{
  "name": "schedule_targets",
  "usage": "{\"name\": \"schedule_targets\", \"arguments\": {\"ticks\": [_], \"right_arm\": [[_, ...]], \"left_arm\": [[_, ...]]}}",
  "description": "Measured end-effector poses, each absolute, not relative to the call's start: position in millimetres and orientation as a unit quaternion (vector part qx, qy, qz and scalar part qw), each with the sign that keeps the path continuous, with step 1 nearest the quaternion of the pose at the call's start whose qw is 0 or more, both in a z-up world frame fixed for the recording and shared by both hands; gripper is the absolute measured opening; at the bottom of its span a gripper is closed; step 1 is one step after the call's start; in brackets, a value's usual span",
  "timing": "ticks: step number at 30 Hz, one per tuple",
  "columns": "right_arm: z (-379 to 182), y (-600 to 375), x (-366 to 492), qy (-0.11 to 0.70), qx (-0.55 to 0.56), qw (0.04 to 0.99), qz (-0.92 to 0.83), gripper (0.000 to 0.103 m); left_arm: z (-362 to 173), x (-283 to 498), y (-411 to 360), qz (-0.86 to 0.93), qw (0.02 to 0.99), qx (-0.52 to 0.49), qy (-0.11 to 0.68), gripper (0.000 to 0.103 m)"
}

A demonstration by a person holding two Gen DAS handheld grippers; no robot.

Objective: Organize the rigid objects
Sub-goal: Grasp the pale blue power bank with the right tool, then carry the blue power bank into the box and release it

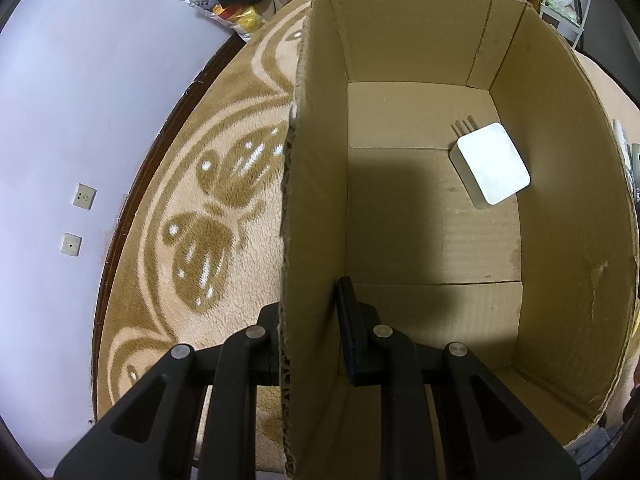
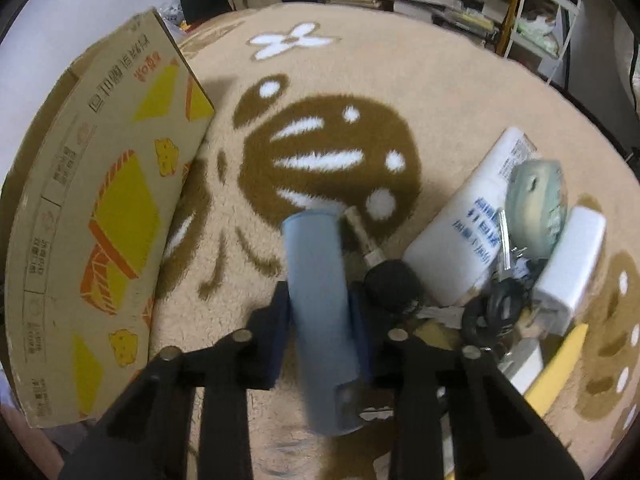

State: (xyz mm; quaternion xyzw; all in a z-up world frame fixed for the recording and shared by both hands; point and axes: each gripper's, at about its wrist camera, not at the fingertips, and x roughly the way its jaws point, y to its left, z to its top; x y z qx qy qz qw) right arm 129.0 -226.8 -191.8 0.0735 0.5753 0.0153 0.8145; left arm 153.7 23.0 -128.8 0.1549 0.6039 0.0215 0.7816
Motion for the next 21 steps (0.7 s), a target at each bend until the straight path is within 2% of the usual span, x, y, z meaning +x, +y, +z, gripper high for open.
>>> {"name": "schedule_targets", "arguments": {"ticks": [5,9,21], "right_arm": [[-189.3,-215.3,130.8,0.554,0.04,0.832,0.007,0.029],[-185.4,-215.5,131.1,0.531,0.053,0.846,-0.007,0.028],[-117.5,-205.3,140.5,0.441,0.048,0.896,0.013,0.028]], "left_arm": [[-127.1,154.1,23.4,0.021,0.783,0.153,0.603,0.019],[-126.9,153.4,21.7,0.021,0.783,0.157,0.601,0.019],[-125.5,153.7,25.4,0.015,0.785,0.15,0.601,0.019]]}}
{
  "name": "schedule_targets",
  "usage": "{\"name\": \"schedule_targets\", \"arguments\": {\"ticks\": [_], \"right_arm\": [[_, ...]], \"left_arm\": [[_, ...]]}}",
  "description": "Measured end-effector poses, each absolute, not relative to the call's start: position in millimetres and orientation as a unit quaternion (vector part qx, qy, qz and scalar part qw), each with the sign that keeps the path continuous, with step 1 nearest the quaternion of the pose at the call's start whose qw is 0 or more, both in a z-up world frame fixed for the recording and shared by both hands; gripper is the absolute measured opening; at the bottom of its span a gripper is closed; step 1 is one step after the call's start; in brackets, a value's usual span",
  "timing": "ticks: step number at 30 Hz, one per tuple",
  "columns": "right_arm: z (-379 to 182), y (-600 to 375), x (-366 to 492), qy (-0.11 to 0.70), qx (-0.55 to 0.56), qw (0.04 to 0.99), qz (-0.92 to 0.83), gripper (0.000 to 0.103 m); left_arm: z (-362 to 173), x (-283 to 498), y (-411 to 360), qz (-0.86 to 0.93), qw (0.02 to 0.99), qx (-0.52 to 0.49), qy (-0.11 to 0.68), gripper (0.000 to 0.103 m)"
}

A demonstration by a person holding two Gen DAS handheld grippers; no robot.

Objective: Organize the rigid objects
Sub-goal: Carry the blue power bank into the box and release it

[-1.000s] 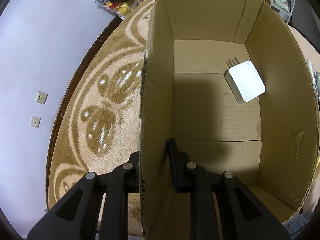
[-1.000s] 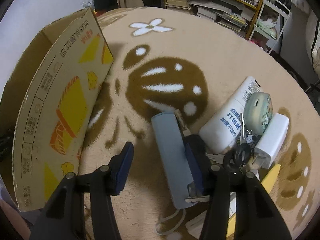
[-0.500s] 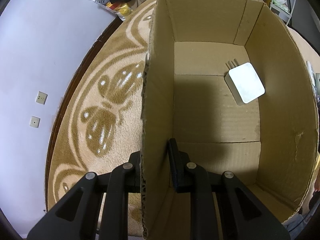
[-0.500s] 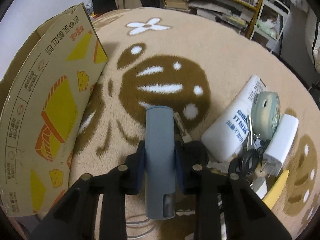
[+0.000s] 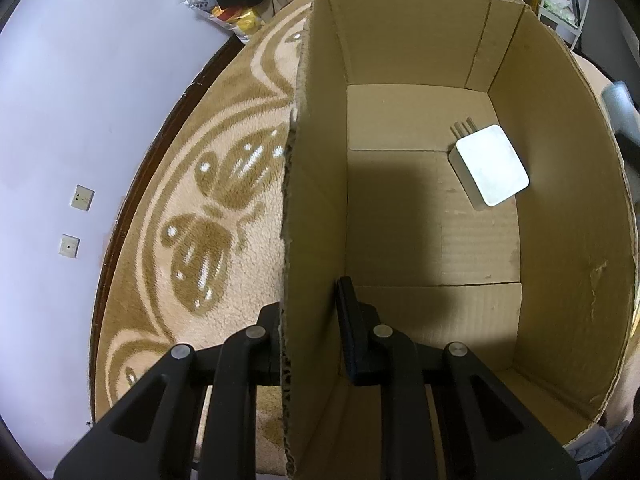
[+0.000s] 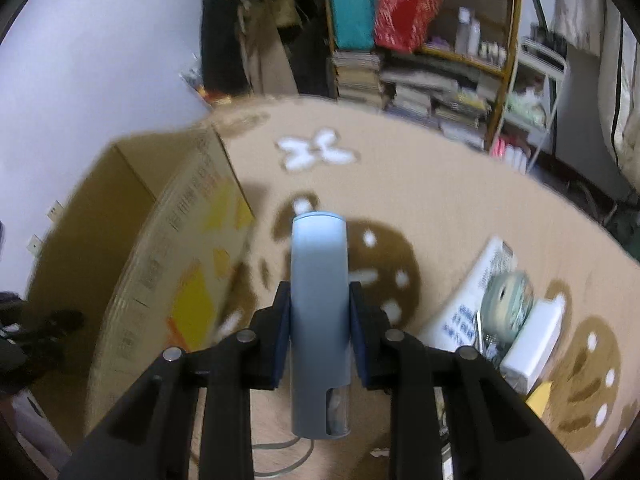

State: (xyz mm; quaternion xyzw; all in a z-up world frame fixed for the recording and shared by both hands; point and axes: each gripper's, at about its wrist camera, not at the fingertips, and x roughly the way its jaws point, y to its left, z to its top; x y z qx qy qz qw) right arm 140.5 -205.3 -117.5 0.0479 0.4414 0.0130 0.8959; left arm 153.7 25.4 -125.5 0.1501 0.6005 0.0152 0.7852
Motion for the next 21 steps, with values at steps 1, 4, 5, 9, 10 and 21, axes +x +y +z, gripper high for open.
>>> {"name": "schedule_targets", "arguments": {"ticks": [1,4,5,9,10,21], "right_arm": [[-109.7,-203.7,139.5,0.431,0.048,0.901,0.017,0.028],[-84.4,-195.4,133.9,0.4,0.054,0.914,0.029,0.028],[-77.4,-192.2,131.6,0.392,0.056,0.917,0.032,0.028],[-58.3,-180.6,125.9,0.375,0.067,0.923,0.051,0.028],[-53.8,-176.8,125.2,0.371,0.072,0.924,0.054,0.028],[-37.2,-134.1,123.7,0.355,0.095,0.925,0.095,0.028]], "left_arm": [[-125.8,153.9,26.4,0.015,0.785,0.147,0.602,0.019],[-126.7,154.5,27.6,0.014,0.784,0.143,0.604,0.018],[-127.2,154.3,27.2,0.014,0.784,0.146,0.604,0.018],[-129.1,154.0,23.9,0.016,0.783,0.157,0.602,0.018],[-129.4,154.2,24.1,0.016,0.783,0.155,0.603,0.018],[-131.2,153.0,21.1,0.016,0.782,0.161,0.602,0.019]]}}
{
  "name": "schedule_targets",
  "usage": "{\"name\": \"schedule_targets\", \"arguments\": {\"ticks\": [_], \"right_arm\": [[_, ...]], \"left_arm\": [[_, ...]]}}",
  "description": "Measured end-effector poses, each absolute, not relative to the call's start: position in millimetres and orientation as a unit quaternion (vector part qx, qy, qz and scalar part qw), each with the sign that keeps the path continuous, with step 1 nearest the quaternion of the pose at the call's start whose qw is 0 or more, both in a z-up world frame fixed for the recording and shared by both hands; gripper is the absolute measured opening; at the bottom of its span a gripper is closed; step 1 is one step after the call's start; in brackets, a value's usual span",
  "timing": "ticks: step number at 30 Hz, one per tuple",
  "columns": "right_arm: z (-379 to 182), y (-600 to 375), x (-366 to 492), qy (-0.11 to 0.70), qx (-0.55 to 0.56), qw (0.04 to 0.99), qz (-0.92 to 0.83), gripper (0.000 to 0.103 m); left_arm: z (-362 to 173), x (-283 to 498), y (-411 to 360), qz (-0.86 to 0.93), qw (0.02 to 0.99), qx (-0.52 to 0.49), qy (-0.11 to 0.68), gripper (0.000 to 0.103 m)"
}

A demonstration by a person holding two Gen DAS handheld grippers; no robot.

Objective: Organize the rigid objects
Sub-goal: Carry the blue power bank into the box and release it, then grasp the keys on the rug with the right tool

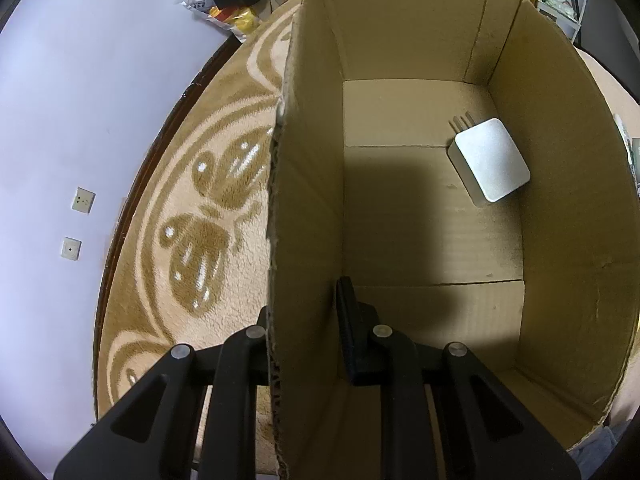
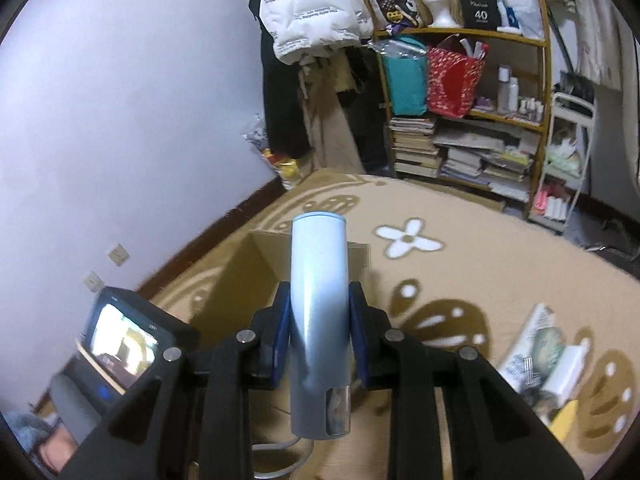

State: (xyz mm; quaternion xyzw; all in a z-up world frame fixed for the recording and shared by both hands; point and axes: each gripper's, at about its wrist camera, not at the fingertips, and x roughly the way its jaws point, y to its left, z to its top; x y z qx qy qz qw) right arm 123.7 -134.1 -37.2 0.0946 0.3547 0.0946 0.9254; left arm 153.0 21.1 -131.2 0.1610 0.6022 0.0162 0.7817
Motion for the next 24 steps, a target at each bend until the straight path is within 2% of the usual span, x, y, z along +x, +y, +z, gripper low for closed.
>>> {"name": "schedule_targets", "arguments": {"ticks": [11,16,17,21,22,24], "right_arm": [[-68.6,-108.5,124.6,0.386,0.057,0.913,0.119,0.028],[-62.3,-114.8,120.5,0.373,0.064,0.919,0.115,0.03],[-59.5,-120.4,119.8,0.374,0.069,0.919,0.109,0.035],[-54.9,-145.4,116.3,0.372,0.087,0.921,0.07,0.069],[-55.1,-150.9,116.2,0.373,0.09,0.921,0.062,0.072],[-58.8,-166.8,114.1,0.378,0.093,0.92,0.038,0.085]], "left_arm": [[-132.2,153.4,21.4,0.015,0.781,0.163,0.603,0.019],[-130.9,153.5,23.8,0.016,0.782,0.153,0.604,0.019],[-129.9,153.0,23.0,0.021,0.786,0.163,0.596,0.018],[-129.2,153.0,23.8,0.019,0.786,0.159,0.597,0.018],[-129.4,153.4,24.9,0.019,0.787,0.158,0.596,0.018],[-129.3,154.5,26.7,0.019,0.786,0.153,0.598,0.018]]}}
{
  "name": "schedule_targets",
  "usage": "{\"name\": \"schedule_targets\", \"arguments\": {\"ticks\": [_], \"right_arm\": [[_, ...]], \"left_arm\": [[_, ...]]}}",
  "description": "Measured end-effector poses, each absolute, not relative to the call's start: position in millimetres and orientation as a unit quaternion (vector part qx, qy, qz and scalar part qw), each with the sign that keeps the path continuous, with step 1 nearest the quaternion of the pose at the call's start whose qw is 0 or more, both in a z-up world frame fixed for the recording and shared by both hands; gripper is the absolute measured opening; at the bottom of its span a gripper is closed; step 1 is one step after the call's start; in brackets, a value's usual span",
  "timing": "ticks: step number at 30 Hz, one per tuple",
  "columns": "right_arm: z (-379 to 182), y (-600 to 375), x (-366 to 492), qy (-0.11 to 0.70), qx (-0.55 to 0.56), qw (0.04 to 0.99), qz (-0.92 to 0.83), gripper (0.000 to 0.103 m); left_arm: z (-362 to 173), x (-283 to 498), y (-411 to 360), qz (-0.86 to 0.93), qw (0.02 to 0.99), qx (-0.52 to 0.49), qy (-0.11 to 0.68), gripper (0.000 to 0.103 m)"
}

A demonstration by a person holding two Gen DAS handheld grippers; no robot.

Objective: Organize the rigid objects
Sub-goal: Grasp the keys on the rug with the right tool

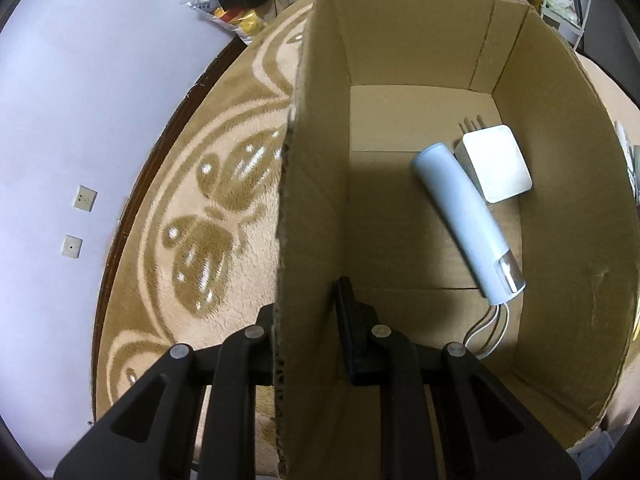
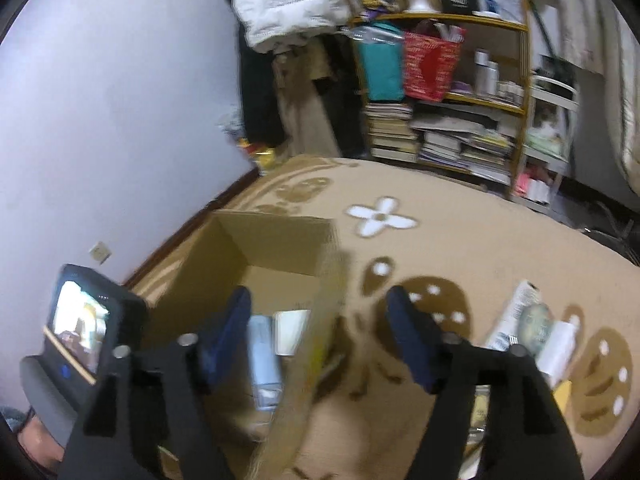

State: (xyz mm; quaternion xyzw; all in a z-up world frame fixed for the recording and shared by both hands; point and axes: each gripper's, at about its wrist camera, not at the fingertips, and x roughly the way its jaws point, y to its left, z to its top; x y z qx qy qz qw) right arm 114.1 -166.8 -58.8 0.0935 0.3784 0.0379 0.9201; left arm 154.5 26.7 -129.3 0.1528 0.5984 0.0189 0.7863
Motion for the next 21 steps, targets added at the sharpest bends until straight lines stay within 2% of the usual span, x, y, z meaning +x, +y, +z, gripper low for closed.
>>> {"name": "schedule_targets", "arguments": {"ticks": [2,9,17,19,21], "right_arm": [[-65.8,-179.4,114.4,0.387,0.098,0.917,0.019,0.093],[-111.0,-223.8,114.5,0.459,0.12,0.88,-0.025,0.093],[-136.4,-252.5,112.6,0.499,0.138,0.855,-0.037,0.093],[-143.8,-255.7,113.9,0.515,0.133,0.846,-0.042,0.088],[-151.3,-257.9,115.9,0.532,0.128,0.836,-0.047,0.073]], "left_arm": [[-127.5,155.8,27.1,0.018,0.786,0.151,0.599,0.018],[-127.6,154.6,22.3,0.019,0.785,0.166,0.596,0.019],[-127.9,154.5,22.0,0.021,0.785,0.172,0.594,0.019],[-128.1,153.4,22.2,0.02,0.785,0.172,0.594,0.019],[-128.3,153.3,21.9,0.02,0.785,0.172,0.595,0.019]]}}
